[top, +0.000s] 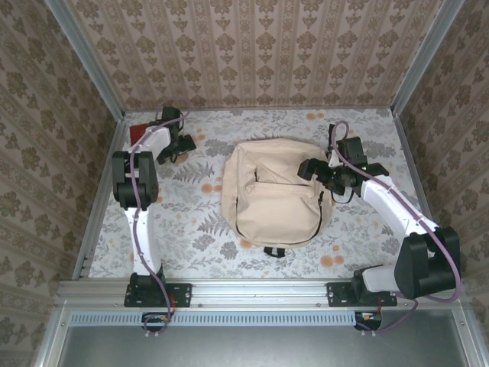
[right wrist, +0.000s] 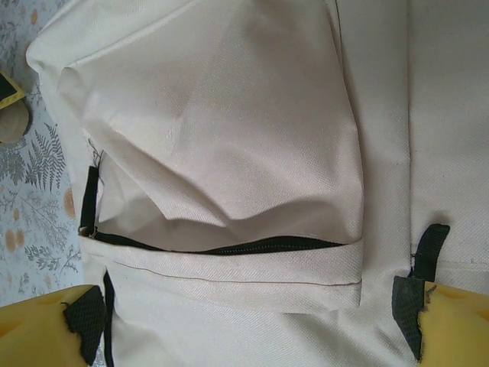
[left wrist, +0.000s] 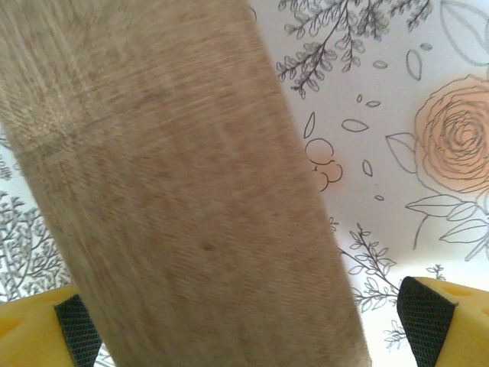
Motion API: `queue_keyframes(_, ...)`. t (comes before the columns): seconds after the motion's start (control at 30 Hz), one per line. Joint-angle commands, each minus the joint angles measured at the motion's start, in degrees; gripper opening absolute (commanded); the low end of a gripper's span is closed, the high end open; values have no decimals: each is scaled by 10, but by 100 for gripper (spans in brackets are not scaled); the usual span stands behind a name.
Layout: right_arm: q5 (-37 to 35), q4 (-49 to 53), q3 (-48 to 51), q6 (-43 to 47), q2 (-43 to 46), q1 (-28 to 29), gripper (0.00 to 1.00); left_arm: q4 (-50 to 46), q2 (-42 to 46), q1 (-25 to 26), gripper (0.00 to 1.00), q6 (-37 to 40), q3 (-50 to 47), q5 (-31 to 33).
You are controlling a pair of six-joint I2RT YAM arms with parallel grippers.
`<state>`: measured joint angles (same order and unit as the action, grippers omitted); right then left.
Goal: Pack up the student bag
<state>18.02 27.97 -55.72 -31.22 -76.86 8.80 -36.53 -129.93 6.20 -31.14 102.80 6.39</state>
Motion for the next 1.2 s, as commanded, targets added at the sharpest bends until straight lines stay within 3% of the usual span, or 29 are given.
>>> queue_keyframes(0.0, 9, 18, 4, 1, 7, 4, 100, -27, -22, -9, 99, 27, 26, -20)
queue_keyframes(0.07, 8, 20, 2, 0, 7, 5, 100, -31, -27, -10, 95, 27, 31, -23)
queue_keyframes(0.4, 6, 20, 2, -7, 1, 13, 99, -40, 17, -6, 58, 23, -15, -32)
queue_keyframes(0.6, 12, 14, 3, -14, 3, 19, 99, -17, 122, 27, 48, 36, -118, -42)
queue_keyframes(0.93, 110, -46, 12, -56, -3, 22, 98, 28, 322, 185, 47, 62, -270, -109)
queue_keyframes(1.17, 188, -99, 2, -85, -22, 25, 98, 96, 392, 314, 45, 84, -326, -149)
